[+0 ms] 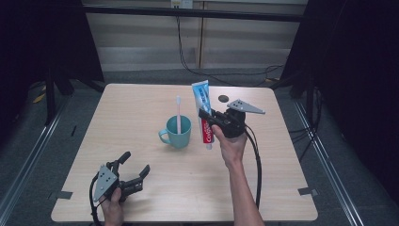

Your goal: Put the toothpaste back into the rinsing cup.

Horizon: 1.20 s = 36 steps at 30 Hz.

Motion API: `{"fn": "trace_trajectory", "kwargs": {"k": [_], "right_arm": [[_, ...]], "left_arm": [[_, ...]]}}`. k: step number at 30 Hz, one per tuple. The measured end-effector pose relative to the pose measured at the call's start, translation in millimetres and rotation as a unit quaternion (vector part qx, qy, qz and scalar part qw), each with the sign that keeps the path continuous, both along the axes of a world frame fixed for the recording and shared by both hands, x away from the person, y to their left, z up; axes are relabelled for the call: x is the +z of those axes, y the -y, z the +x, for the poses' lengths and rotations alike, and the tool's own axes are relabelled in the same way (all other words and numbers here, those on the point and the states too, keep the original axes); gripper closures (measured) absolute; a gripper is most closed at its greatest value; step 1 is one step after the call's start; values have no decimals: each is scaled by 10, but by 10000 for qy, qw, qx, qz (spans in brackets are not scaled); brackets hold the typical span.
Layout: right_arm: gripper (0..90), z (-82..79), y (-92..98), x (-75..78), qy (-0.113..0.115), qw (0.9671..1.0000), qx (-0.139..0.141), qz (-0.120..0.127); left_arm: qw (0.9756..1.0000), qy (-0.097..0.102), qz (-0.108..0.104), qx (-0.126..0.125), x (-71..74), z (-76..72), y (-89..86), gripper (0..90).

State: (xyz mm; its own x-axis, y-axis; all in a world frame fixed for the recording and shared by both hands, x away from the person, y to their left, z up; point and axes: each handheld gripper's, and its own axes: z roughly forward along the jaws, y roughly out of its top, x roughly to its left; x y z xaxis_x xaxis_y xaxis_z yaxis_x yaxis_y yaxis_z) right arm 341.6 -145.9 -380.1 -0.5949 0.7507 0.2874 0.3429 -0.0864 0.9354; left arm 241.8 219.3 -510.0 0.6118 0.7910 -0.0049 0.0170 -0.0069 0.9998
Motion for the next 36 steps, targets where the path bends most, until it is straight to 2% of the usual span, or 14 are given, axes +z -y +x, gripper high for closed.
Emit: {"fn": "trace_trajectory", "kwargs": {"k": [5,6,7,14,17,19,21,26,29,36], "right_arm": [[723,62,-43,47,28,10000,3,-58],[723,75,-52,51,33,10000,13,-50],[723,96,-62,57,18,10000,27,-37],[722,192,-133,142,68,9999,100,5],[721,238,-167,176,79,9998,85,-129],[721,271,-177,187,58,9999,102,-97],[721,313,-192,193,48,9999,95,-95],[721,389,-258,219,35,9999,131,-48],[721,440,-308,235,28,9998,160,-111],[720,542,-375,236,31,9998,187,-12]], "left_arm": [[10000,-27,-64,-15,-2,-4,9,157],[10000,3,5,-1,0,1,-1,157],[10000,-20,-51,-13,-2,-2,7,157],[10000,-18,-74,-11,-3,-4,11,157],[10000,-17,-58,-14,-3,-3,8,157],[10000,7,-13,-8,-1,0,1,157],[10000,-16,-73,-20,-3,-3,10,157],[10000,-13,-67,-27,-3,-3,9,157],[10000,-12,-65,-33,-3,-3,8,157],[10000,-13,-29,-40,-2,-2,1,157]]}}
